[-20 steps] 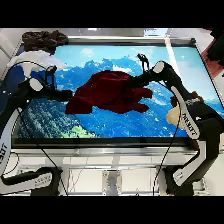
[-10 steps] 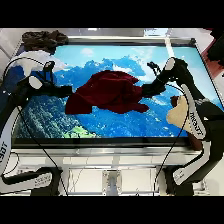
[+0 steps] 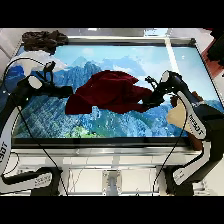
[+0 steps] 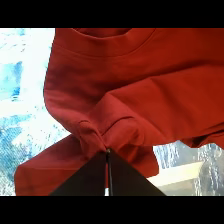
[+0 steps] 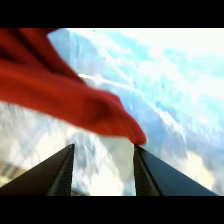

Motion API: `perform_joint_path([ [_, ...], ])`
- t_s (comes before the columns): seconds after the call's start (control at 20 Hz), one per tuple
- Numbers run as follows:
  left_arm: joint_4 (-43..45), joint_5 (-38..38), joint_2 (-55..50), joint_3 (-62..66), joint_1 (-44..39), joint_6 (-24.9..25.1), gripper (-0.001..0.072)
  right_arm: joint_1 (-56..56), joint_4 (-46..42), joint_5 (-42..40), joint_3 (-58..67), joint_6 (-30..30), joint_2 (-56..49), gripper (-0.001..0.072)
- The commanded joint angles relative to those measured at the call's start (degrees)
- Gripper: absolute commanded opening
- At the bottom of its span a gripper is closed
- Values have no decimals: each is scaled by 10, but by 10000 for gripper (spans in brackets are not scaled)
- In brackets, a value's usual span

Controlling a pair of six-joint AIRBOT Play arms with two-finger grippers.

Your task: Fold the shirts.

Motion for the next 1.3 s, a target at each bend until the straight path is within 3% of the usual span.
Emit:
perform_joint_path([
  [0.0,0,11,0,0,0,0,10,0,53,-81,-18,-9,0,429],
  [0.2,-6,12,0,0,0,0,9,0,77,-128,-18,-17,0,428],
  [0.65,-8,11,0,0,0,0,9,-1,4,-103,-15,-34,7,428],
  [1.25,-31,14,0,0,0,1,9,1,58,-78,-17,-52,-16,428],
])
